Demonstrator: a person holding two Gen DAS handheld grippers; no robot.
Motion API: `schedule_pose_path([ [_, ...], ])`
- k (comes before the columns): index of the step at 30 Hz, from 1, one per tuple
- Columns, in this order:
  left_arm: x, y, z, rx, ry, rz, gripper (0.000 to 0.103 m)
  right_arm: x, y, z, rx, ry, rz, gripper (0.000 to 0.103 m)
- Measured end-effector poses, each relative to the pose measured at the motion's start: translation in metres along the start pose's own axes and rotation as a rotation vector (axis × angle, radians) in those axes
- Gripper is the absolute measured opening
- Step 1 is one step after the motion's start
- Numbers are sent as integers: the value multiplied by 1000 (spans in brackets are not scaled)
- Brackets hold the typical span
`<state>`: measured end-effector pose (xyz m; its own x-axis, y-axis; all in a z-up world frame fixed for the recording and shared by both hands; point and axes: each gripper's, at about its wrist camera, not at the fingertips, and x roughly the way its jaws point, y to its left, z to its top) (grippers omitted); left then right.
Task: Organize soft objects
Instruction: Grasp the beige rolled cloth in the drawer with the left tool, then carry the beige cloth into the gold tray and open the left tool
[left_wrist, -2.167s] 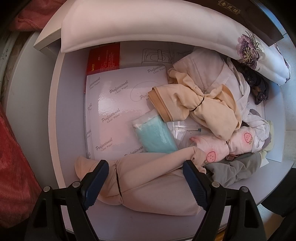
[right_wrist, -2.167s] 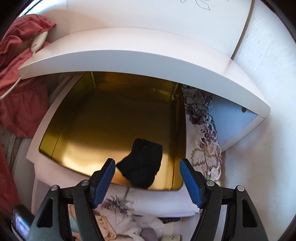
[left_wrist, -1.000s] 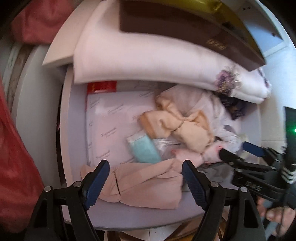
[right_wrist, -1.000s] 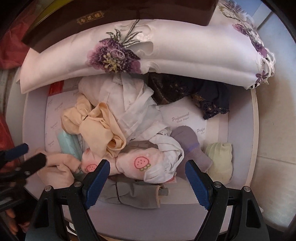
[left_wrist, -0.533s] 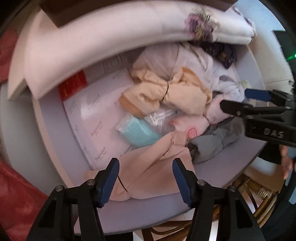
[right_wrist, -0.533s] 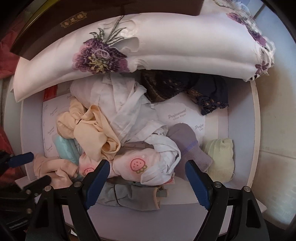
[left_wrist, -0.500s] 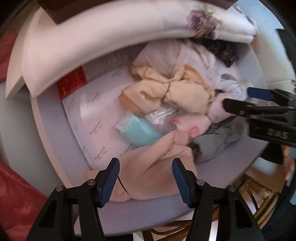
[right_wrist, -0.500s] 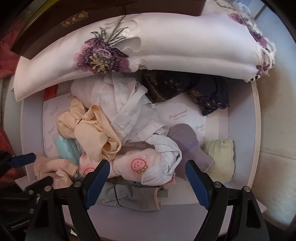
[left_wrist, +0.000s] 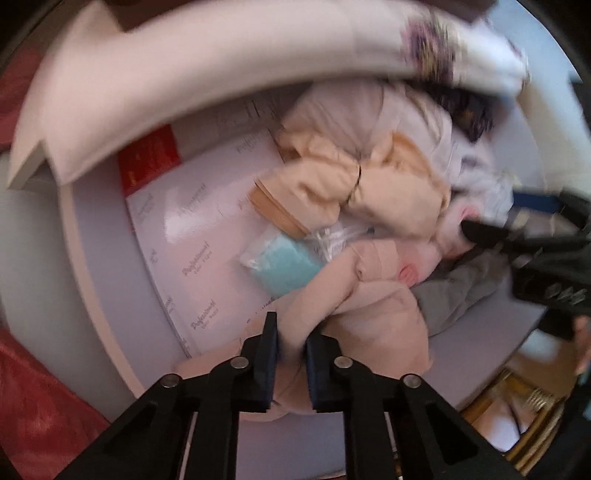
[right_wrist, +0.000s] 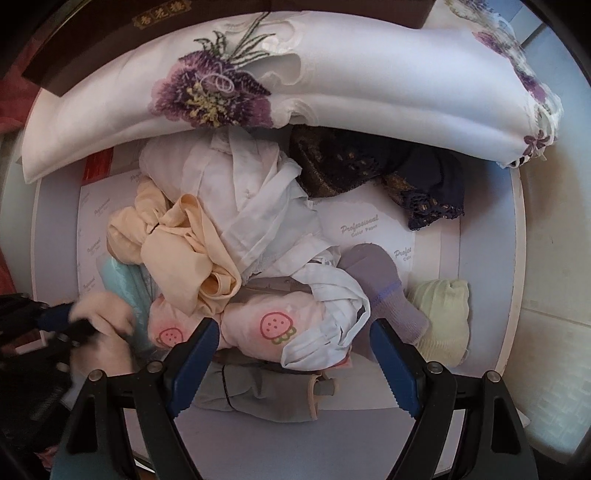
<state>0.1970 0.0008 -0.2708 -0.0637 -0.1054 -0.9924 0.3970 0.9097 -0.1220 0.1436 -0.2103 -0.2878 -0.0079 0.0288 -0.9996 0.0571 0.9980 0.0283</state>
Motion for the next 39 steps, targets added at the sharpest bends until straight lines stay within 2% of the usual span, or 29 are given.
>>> schedule_pose_path([
  [6, -57, 19, -9, -115, -158, -102, 9, 15, 4, -6, -10, 21, -12, 84],
  [14, -113, 43, -14, -294, -348, -304, 9, 26, 14, -12, -49, 39, -28, 84],
  [21, -158, 43, 10, -343, -485, -352, 9, 34, 29, -17, -75, 48, -40, 84],
  [25, -178, 44, 27, -356, -523, -355, 9, 42, 40, -21, -100, 59, -48, 84],
  [35, -201, 54, 61, -444, -621, -425, 9, 47, 67, -29, -120, 62, -57, 84],
  [39, -212, 57, 74, -459, -647, -415, 9, 49, 73, -27, -125, 63, -61, 84],
])
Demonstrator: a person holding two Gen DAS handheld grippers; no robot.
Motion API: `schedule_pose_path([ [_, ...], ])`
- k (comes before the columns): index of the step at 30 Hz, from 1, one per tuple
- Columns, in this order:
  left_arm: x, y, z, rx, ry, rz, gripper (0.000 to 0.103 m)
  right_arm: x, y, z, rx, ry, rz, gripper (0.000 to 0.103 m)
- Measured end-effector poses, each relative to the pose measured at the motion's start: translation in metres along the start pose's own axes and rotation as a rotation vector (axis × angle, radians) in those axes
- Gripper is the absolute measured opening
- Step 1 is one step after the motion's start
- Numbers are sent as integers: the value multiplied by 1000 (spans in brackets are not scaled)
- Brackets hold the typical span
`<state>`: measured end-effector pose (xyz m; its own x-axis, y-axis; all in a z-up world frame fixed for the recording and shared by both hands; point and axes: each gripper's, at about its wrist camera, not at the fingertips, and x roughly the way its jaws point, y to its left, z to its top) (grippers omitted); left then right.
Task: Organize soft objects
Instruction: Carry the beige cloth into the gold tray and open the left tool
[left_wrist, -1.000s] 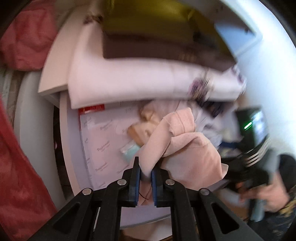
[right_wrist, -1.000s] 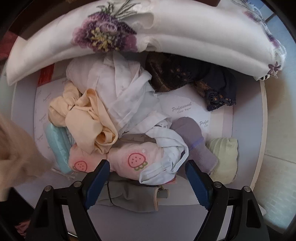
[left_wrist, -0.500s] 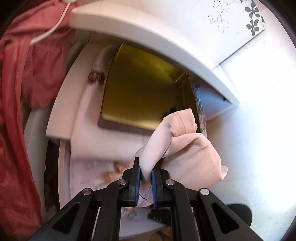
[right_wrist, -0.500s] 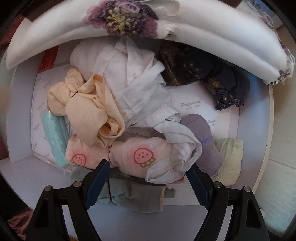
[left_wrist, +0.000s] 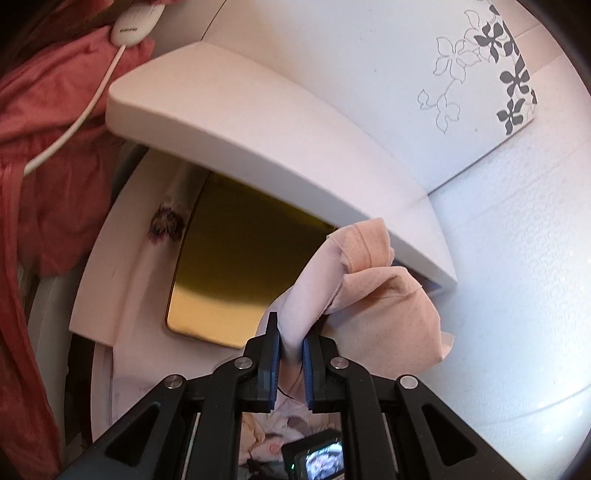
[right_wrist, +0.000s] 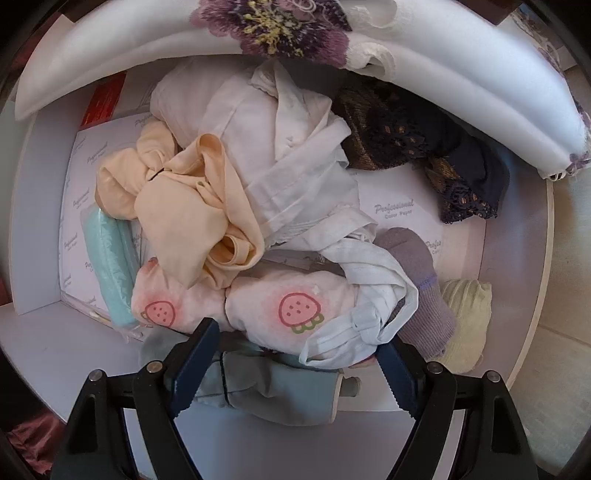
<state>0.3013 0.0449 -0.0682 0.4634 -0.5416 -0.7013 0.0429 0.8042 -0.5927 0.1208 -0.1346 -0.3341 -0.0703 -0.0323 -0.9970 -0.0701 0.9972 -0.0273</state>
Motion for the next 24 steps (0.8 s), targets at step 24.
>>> schedule_pose_path([
  [24, 65, -3, 33, -3, 27, 279, 36, -4, -2, 13, -7, 2, 19, 86],
])
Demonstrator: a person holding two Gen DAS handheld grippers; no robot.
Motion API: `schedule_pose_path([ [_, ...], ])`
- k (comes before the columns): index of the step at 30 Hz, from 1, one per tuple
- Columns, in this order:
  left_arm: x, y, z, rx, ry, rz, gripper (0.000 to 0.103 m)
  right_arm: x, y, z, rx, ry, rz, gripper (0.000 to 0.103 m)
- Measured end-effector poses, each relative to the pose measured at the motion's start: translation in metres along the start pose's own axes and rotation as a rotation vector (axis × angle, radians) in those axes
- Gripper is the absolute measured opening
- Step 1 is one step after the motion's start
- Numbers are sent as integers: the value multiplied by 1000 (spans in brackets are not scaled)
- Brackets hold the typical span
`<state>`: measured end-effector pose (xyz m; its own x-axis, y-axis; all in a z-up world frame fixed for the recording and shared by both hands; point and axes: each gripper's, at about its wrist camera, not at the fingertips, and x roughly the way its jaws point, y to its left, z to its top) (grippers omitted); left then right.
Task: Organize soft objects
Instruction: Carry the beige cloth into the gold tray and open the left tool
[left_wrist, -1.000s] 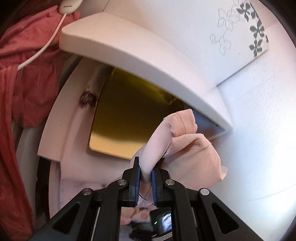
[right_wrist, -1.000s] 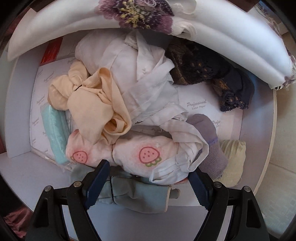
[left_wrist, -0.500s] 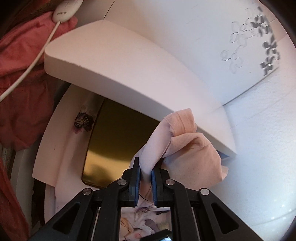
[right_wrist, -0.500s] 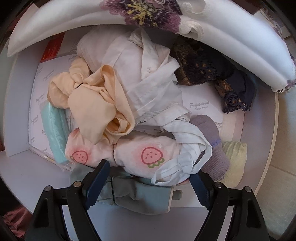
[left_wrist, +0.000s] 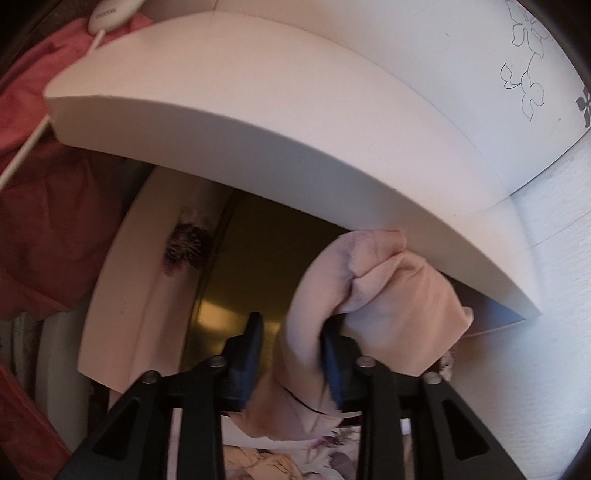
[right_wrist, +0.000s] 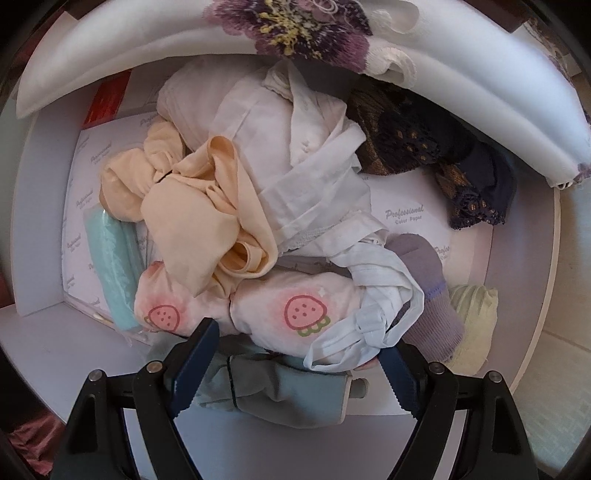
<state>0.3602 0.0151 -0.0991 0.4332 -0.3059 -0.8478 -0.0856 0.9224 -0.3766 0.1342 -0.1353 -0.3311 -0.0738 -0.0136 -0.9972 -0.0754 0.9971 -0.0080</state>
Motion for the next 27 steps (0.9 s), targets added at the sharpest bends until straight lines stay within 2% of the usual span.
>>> schedule_pose_path([
  [3, -12, 1, -10, 10, -54, 27, 38, -2, 0, 3, -1, -3, 0, 86],
  [7, -40, -4, -31, 39, -185, 109, 37, -4, 0, 3, -1, -5, -4, 86],
  [9, -43, -9, -38, 74, -211, 128, 37, -4, 0, 3, -2, -6, -7, 86],
  [13, -33, -21, -33, 123, -176, 140, 37, -4, 3, 1, -6, -8, -12, 86],
  [17, -18, -27, -24, 197, -138, 184, 36, -3, 4, 0, -1, -6, -11, 86],
  [20, -9, -28, -18, 184, -118, 207, 37, -2, 4, 0, -3, -6, -13, 87],
  [24, 18, -36, -17, 222, -89, 274, 37, -1, 2, 1, 0, -4, -9, 87],
  [27, 20, -25, -11, 163, -91, 234, 37, -2, 1, 1, 0, -3, -6, 87],
])
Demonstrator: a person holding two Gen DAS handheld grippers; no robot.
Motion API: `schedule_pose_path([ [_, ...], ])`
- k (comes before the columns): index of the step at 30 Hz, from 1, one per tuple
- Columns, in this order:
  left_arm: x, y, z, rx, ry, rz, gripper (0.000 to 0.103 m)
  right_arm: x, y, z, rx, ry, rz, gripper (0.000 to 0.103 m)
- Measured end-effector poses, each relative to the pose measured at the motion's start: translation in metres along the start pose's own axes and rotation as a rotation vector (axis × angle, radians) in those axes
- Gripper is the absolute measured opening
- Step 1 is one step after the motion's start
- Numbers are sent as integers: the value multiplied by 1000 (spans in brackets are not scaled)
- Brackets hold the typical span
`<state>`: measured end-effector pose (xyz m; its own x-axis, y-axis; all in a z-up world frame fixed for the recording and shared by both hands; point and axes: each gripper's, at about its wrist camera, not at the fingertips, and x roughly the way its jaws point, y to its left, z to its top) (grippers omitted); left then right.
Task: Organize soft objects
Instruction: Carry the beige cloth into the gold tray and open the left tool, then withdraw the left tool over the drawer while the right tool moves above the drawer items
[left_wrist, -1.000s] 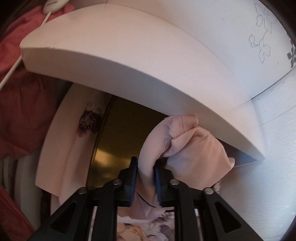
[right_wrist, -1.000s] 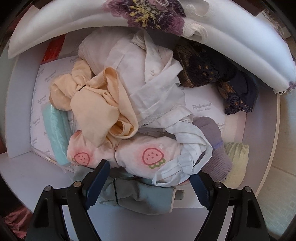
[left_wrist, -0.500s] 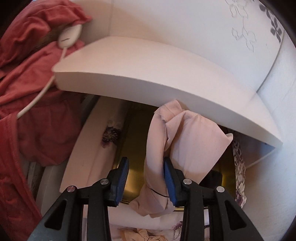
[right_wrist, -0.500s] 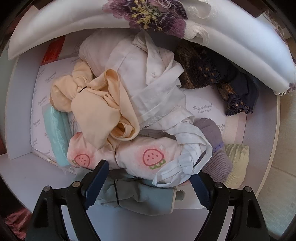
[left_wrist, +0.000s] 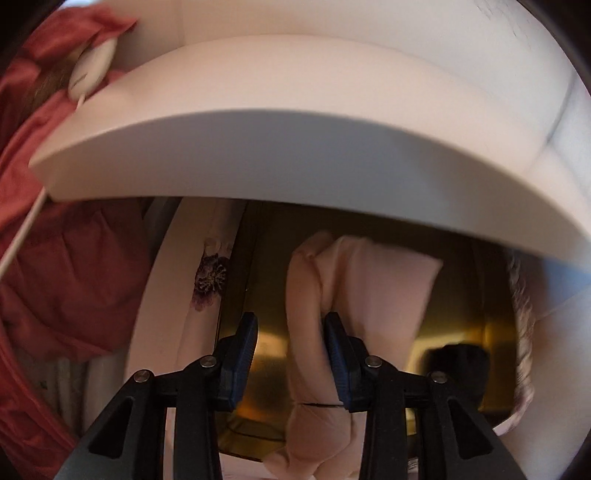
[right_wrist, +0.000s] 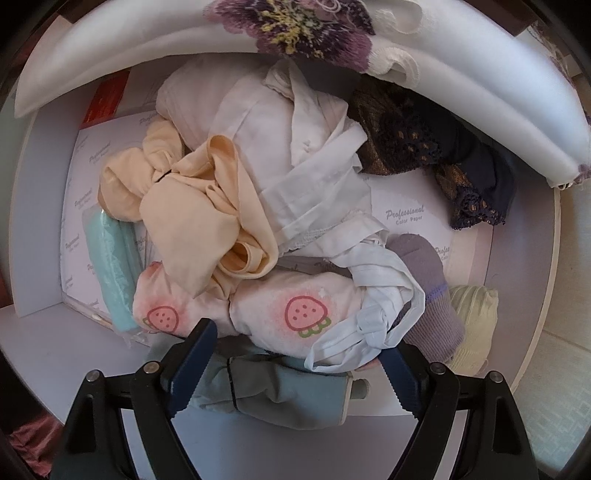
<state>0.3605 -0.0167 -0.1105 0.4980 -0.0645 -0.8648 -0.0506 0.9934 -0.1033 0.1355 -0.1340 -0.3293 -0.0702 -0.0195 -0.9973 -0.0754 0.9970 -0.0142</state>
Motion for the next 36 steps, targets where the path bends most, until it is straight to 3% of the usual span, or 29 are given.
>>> schedule_pose_path([
  [8, -21, 33, -8, -102, -68, -59, 38, -3, 0, 4, -1, -5, -1, 88],
  [16, -57, 62, -60, -114, -60, -48, 38, -3, -2, 3, -1, -11, -6, 88],
  [29, -17, 76, -177, -82, 214, -26, 38, -10, -25, -7, 58, -34, 21, 88],
  [36, 8, 72, -205, -21, 301, -13, 38, -23, -46, -15, 107, -62, 50, 88],
])
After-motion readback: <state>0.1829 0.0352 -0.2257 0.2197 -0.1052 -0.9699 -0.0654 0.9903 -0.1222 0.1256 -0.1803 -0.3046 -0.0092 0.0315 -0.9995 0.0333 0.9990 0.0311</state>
